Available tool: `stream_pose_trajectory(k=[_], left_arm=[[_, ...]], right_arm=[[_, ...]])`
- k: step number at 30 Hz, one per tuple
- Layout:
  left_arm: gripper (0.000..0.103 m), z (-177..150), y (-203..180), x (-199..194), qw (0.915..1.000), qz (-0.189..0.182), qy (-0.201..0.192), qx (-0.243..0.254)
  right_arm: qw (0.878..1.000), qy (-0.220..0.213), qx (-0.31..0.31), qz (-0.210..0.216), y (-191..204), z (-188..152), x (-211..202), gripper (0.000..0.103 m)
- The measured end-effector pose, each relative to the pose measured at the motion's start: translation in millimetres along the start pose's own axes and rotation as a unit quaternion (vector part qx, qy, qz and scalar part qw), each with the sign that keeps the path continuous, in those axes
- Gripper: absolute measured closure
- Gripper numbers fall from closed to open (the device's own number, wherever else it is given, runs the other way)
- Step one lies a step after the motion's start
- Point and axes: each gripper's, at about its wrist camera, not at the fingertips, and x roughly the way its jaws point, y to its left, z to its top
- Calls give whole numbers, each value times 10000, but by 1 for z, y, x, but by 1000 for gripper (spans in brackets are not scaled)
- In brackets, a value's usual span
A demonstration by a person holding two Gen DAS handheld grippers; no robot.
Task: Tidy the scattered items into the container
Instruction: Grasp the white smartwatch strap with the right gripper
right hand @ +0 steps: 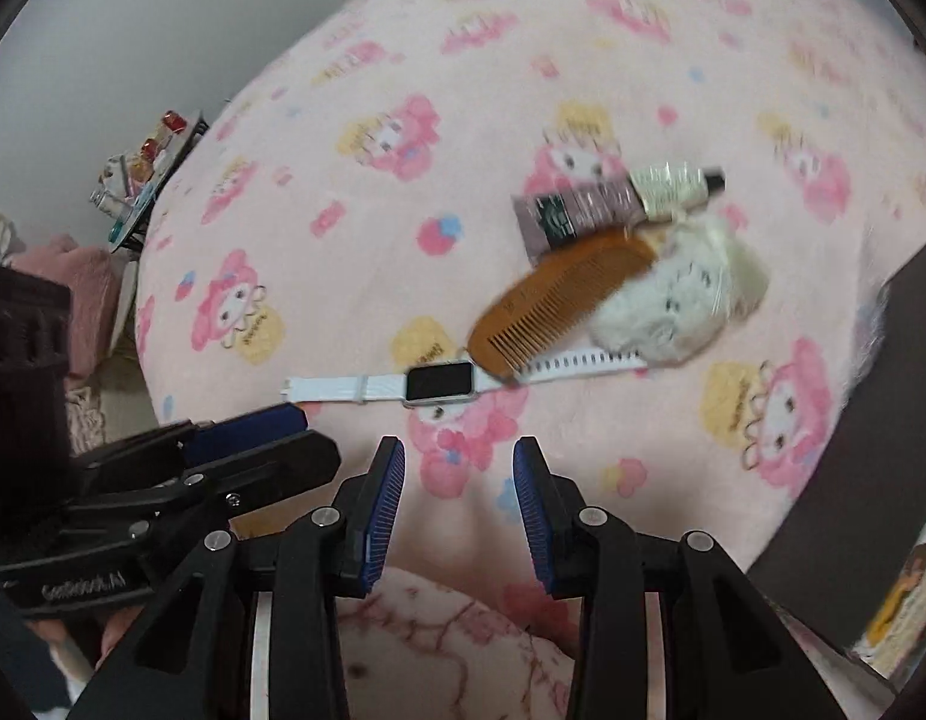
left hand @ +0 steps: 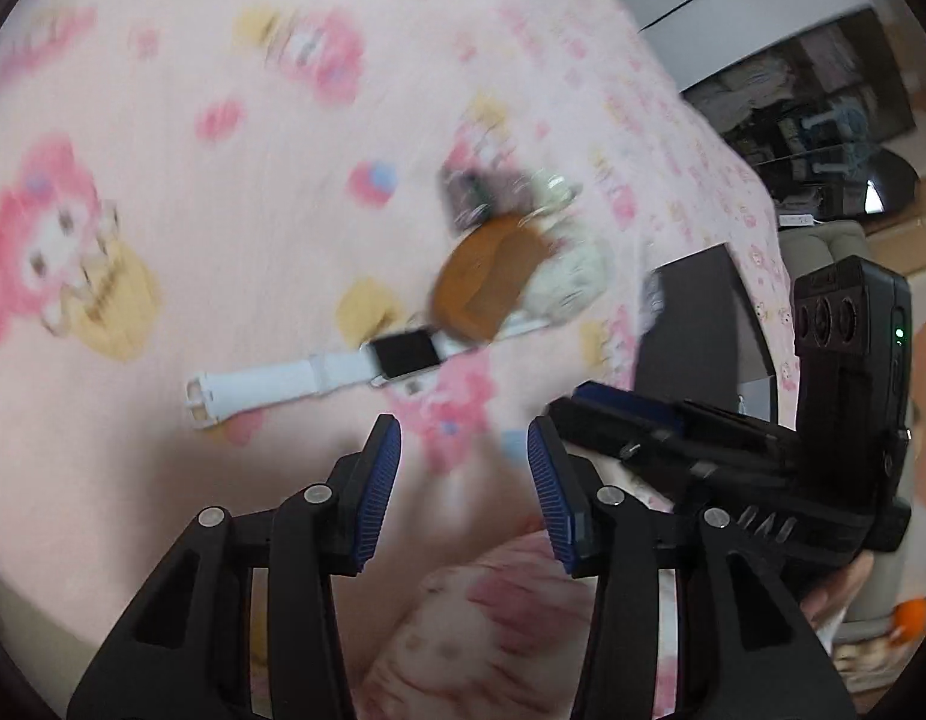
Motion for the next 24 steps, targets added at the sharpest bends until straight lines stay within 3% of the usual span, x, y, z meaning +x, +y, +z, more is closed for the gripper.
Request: stream_pose_trajectory(k=[4,9,12,15,22,24], left_arm=[[58,2,31,17,9985,-8,84,-532],[58,10,66,22,9897,-381,-310,-1345],[59,15,67,20,9878,-393,-567,-1398],[61,18,65,26,9883,-311,-575,-1375],[89,18,69,29,9894,-81,-552,-1339],[92,16,64,27,9903,-44,-582,-1257]], right_arm=[[9988,339,345,63,-26,8,29,70],[9973,449,563,115,-36,21,51,69],[9969,324,691,169,-39,30,55,68],[9937,134,1039,395,-49,38,61,66],[9836,94,1489,1009,-68,38,70,66],[9851,-11,1405,994,-66,35,66,81]])
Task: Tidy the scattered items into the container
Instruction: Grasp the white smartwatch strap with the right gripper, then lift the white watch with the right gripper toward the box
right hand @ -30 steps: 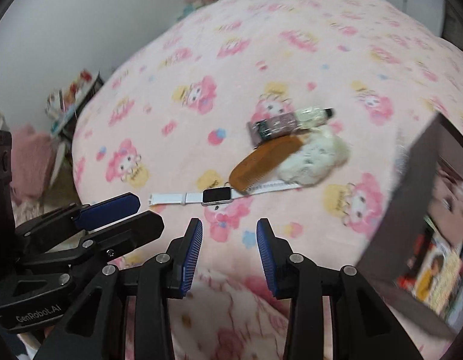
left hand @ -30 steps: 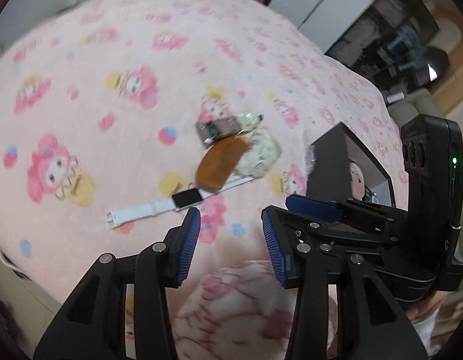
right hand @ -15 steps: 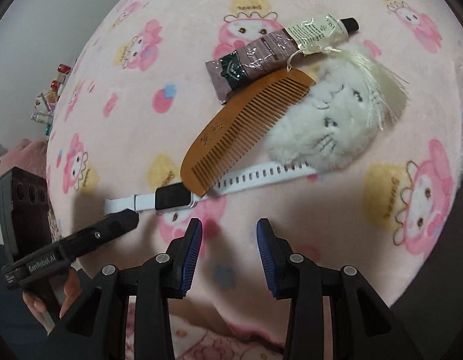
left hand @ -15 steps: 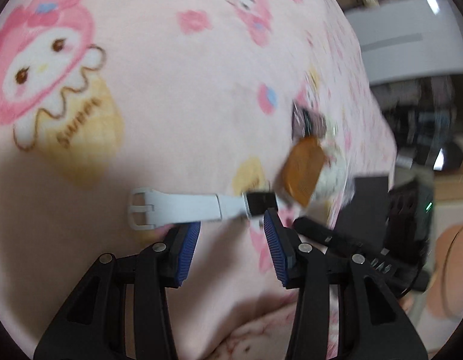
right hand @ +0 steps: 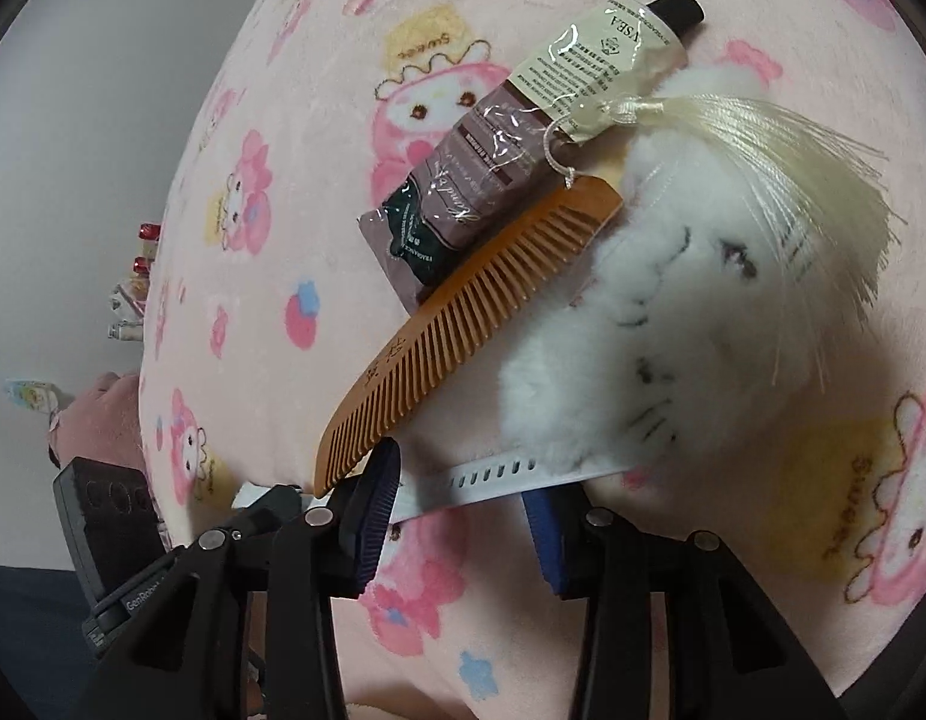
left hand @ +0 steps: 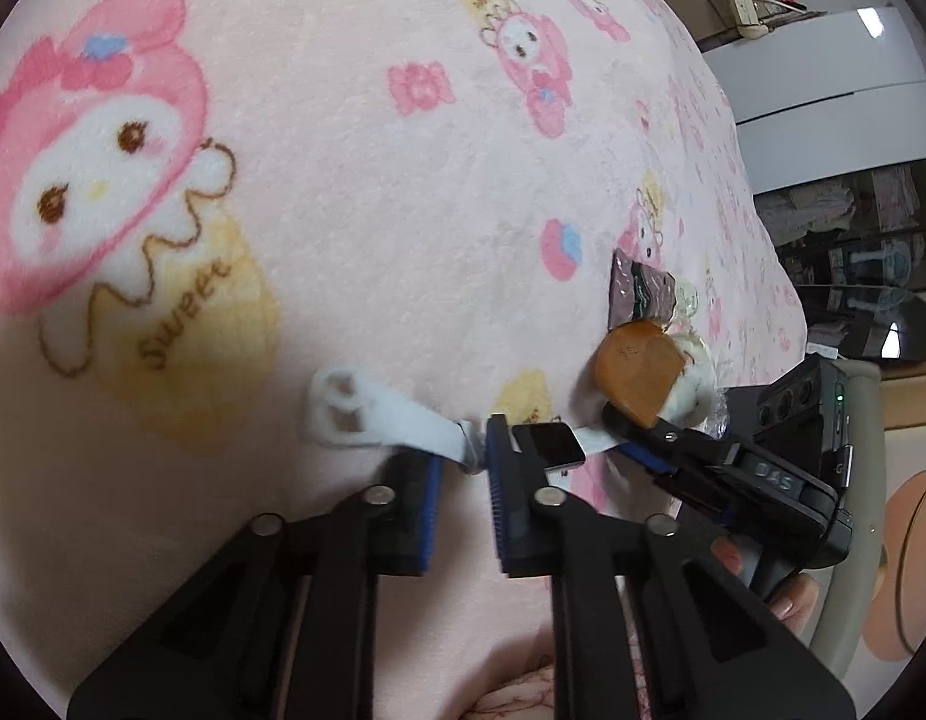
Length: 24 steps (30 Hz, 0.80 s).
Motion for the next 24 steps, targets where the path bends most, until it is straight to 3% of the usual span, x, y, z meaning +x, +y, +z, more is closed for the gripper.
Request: stream_pose_trajectory(k=[1,5,8,13,20,24], left_arm=[[93,-1,-4,-2,10000,33,-21,58],[94,-8,-21,-23,9993,-156,-167,300],[94,-14,-36,-43,9975,-486,-233,464],[94,-31,-73,-77,9917,-466,-490,1091],[94,-69,-141,-93,9760,-954,-430,1911],[94,-93,-201,-82,9591,-1177,-247,2562]], right_arm=[[10000,-54,-32,36,2,-2,-3,90],[9990,-355,-260,-44,15,-12,-22,98],[9969,-655,-422,-118,22,-21,-44,99],[9919,-1135,-562,-13,33,-42,-91,99],[9787,-1964,-490,-329,20,-92,-171,99],[9717,-2267,-396,-525,-4,-115,-217,99]])
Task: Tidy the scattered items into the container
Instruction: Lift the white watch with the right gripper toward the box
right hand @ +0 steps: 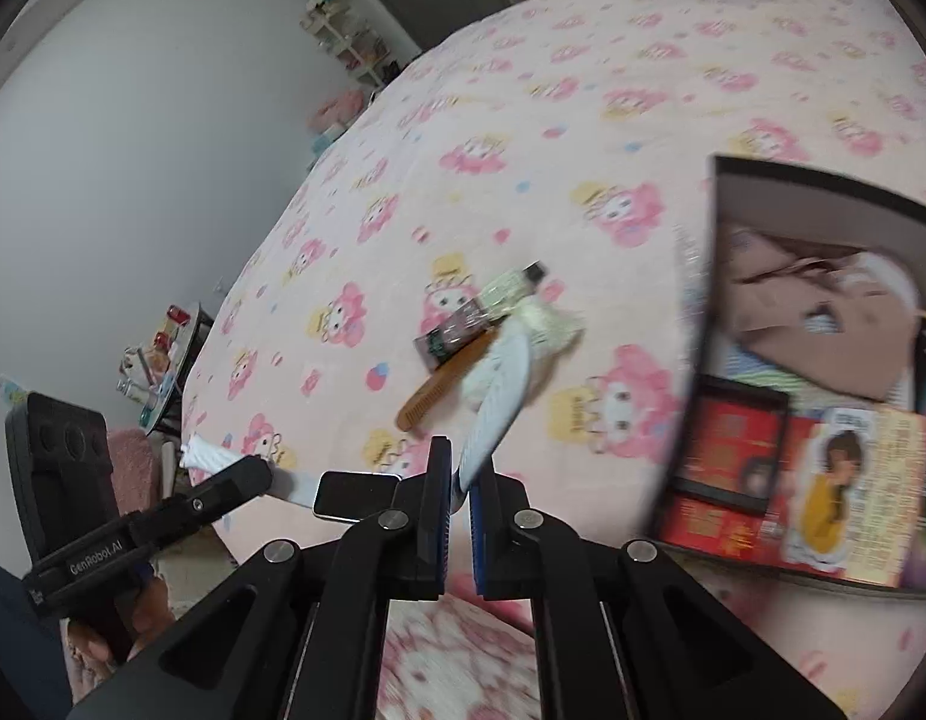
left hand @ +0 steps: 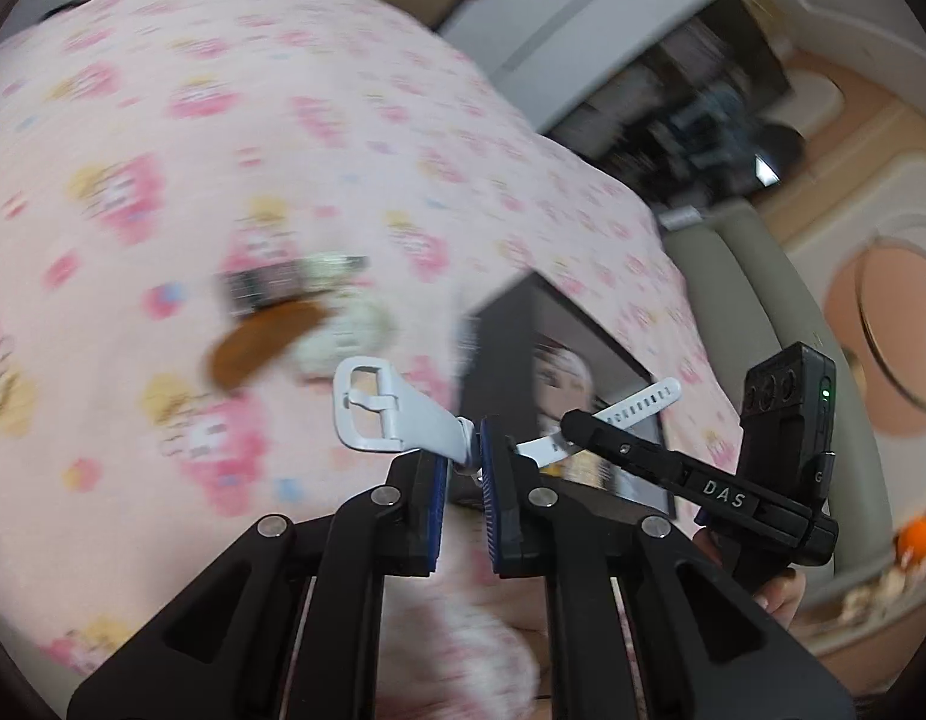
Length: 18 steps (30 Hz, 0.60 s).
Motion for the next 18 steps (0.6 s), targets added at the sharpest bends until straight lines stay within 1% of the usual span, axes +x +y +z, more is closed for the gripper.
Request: stream_pose_trajectory(k=[2,4,6,7,9,11,13,14,16,18], left_arm=[[94,2,-29,18,9994,-94,136,309],[94,7,-61,46,9974,-150,327,629],[94,12,-94,83,9937,-244,526,956],[94,12,-107,97,9920,-281,619,1062],[94,19,-136,139,9871,-366,873,1292],[94,23,-154,174,9829,-278,1091,1460],[94,28,-167,212,9790,-40,1313,1562],[94,31,-170,226,9774,3,1398,1588],[94,38,-170,251,9759,182,1476,1599],[94,48,-168,272,9746,446,1509,1592]], right_arm=[[9999,-85,49,-119,-20,1,-23,99],[9990,-175,92,-397,-45,3,-44,99],[9968,-323,195,-707,-76,5,-64,99],[9952,-406,270,-846,-93,6,-71,99],[9913,-518,470,-1117,-129,12,-83,99],[9881,-514,626,-1310,-159,21,-86,99],[9864,-487,751,-1375,-181,31,-85,98],[9856,-473,792,-1417,-189,36,-82,98],[9848,-459,776,-1484,-206,49,-74,98],[9854,-365,814,-1450,-218,63,-65,98]])
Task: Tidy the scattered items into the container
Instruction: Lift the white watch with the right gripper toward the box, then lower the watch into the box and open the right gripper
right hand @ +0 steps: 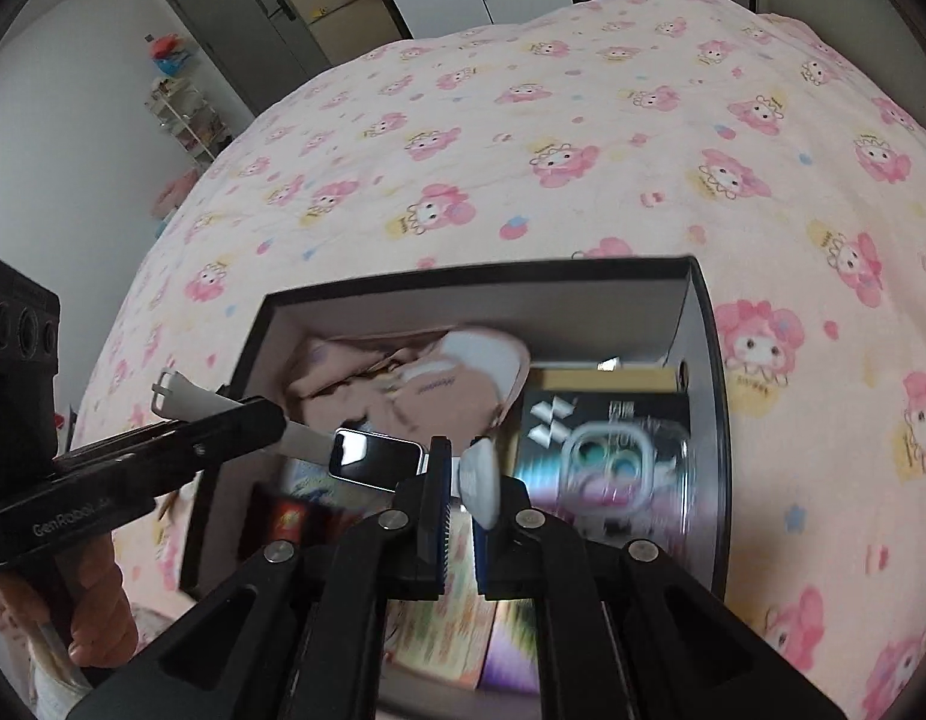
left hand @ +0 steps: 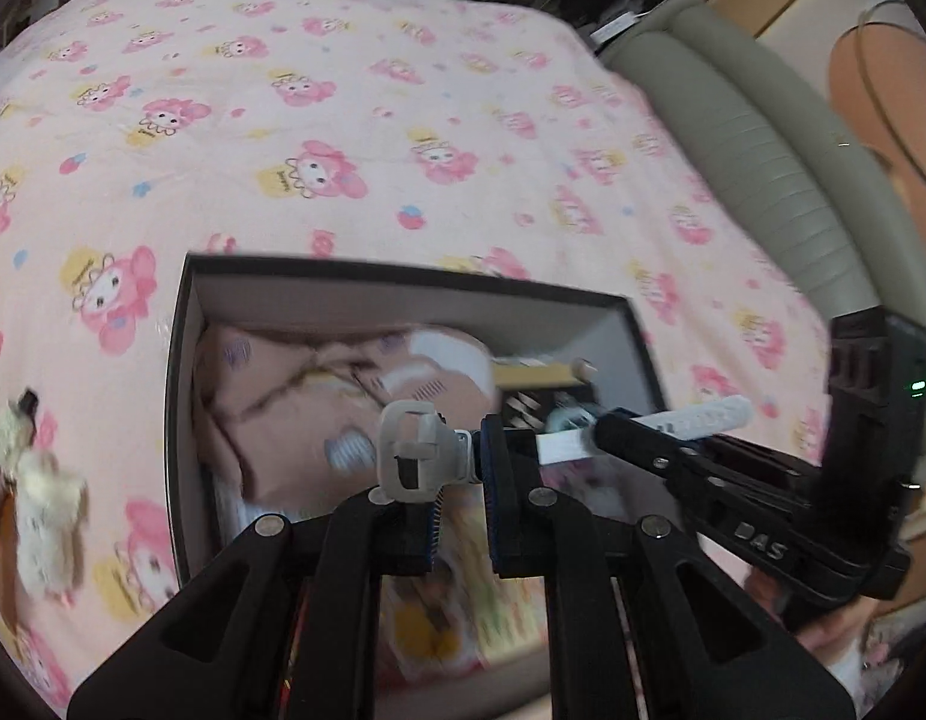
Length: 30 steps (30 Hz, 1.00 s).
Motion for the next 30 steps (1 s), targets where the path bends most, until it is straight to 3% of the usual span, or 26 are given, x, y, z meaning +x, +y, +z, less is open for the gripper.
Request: stream_pose_trajectory(k=[6,9,11,16,19,21,25,30], left_arm=[[92,27,23,32,9987,357,190,-303],[75,23,34,42,9975,455,340,-415],[71,19,40,44,9969,440,383,-522],[68,10,46,26,9971,276,254,-664],[69,8,41,23,9983,207,224,-496],[70,6,38,31,9981,165,383,-444],[70,-1,27,48,9965,-1,784,-287],[70,-7,27,71,9919,480,1148,-255]], right_arm=[[9996,273,33,76,-8,39,38,98],[9967,764,272,-63,-20,31,64,98],[9949,915,383,-175,-24,27,70,95],[9964,532,652,-100,-26,28,43,78],[9979,125,617,-126,-26,25,20,78],[9987,106,485,-95,-22,21,15,78],[9973,667,286,-48,-13,13,42,78],[9936,1120,120,-43,0,0,68,78]])
